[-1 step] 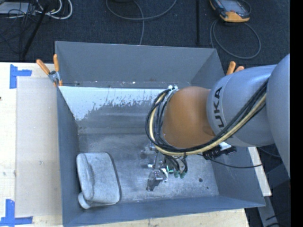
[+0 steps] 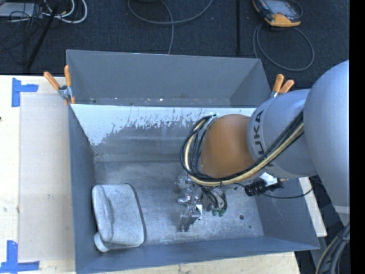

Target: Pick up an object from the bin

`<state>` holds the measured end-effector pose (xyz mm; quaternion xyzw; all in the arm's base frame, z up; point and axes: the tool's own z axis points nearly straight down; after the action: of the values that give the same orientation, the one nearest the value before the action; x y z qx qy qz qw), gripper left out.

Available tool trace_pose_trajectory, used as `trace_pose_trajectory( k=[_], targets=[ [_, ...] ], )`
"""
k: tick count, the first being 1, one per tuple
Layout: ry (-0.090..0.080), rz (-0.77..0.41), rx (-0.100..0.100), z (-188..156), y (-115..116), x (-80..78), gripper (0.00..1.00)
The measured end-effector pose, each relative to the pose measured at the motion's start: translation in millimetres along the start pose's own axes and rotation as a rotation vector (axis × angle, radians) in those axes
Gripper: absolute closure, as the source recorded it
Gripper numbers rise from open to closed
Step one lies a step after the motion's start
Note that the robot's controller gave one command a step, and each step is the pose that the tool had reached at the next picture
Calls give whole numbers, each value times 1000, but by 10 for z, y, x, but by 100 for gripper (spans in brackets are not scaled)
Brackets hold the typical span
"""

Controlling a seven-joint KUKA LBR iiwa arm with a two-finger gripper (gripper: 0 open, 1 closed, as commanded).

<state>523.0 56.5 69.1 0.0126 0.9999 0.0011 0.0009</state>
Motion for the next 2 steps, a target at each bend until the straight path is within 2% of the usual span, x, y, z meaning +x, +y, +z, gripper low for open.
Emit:
trace_pose_trajectory(
  k=[1,2],
  targets=[
    [-2,-38,-1,-28,-233,5,0],
    [2,-35,0,-42,-238,8,100]
  ],
)
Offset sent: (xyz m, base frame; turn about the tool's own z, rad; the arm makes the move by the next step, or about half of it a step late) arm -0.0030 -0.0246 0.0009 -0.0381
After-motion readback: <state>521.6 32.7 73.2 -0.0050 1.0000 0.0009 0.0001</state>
